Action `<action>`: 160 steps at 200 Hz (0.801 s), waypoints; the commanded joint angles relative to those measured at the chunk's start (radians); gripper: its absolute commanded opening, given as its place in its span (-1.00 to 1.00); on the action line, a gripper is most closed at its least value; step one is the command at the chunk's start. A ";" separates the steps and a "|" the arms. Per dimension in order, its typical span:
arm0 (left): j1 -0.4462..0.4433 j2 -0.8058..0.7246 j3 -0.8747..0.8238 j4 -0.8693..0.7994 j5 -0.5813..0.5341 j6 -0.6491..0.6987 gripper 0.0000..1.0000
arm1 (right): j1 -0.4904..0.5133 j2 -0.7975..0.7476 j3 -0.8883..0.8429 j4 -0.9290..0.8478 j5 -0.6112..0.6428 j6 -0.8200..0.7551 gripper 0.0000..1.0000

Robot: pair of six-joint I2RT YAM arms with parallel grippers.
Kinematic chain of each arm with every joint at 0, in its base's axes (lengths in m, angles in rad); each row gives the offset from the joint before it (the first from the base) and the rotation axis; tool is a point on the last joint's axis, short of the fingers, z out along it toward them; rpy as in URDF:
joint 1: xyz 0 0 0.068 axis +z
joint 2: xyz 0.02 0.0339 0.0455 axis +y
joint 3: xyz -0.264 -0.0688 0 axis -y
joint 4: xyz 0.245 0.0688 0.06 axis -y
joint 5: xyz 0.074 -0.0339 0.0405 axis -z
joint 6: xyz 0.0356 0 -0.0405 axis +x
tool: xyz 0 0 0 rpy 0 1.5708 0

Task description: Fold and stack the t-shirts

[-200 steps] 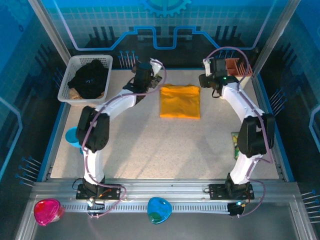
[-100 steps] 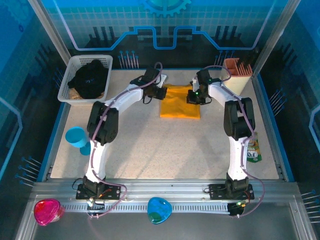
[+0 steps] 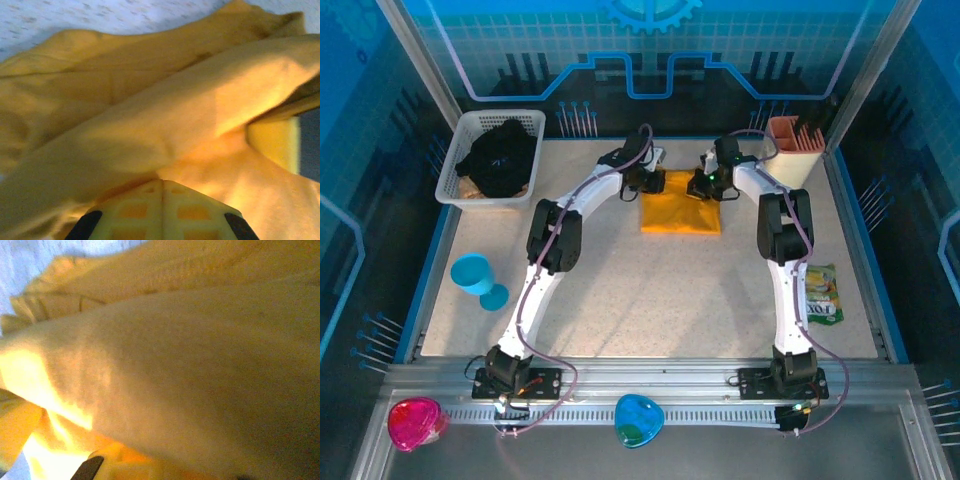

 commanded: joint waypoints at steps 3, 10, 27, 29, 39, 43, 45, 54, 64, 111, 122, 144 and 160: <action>0.045 0.084 0.118 -0.020 0.002 -0.078 -1.00 | -0.017 0.038 -0.020 0.157 -0.028 0.117 -1.00; 0.053 0.112 0.162 -0.043 0.016 -0.095 -1.00 | -0.017 0.043 -0.019 0.175 -0.030 0.133 -1.00; 0.067 0.157 0.238 -0.071 0.021 -0.127 -1.00 | -0.017 0.060 -0.006 0.193 -0.041 0.165 -1.00; 0.069 0.158 0.241 -0.071 0.022 -0.129 -1.00 | -0.017 0.061 -0.005 0.193 -0.043 0.166 -1.00; 0.073 0.156 0.243 -0.063 0.020 -0.138 -1.00 | -0.014 0.057 -0.002 0.190 -0.050 0.169 -1.00; 0.074 0.152 0.241 -0.064 0.020 -0.139 -1.00 | -0.014 0.051 -0.003 0.187 -0.051 0.167 -1.00; 0.074 0.150 0.240 -0.065 0.021 -0.139 -1.00 | -0.014 0.048 -0.004 0.186 -0.051 0.165 -1.00; 0.074 0.127 0.229 -0.066 0.026 -0.136 -1.00 | -0.011 0.020 -0.016 0.177 -0.053 0.151 -1.00; 0.071 0.076 0.176 -0.044 0.026 -0.127 -1.00 | -0.008 -0.025 -0.044 0.167 -0.042 0.128 -1.00; 0.026 -0.347 -0.334 0.157 -0.043 -0.074 -0.30 | -0.002 -0.352 -0.285 0.048 0.116 -0.016 -0.48; 0.009 -0.423 -0.428 0.159 -0.063 -0.076 -0.01 | 0.001 -0.409 -0.342 0.015 0.159 -0.040 -0.40; -0.021 -0.504 -0.573 0.165 -0.065 -0.095 0.31 | 0.005 -0.472 -0.440 -0.010 0.206 -0.063 -0.17; -0.049 -0.508 -0.635 0.188 -0.048 -0.116 0.34 | 0.006 -0.472 -0.482 -0.013 0.225 -0.069 -0.11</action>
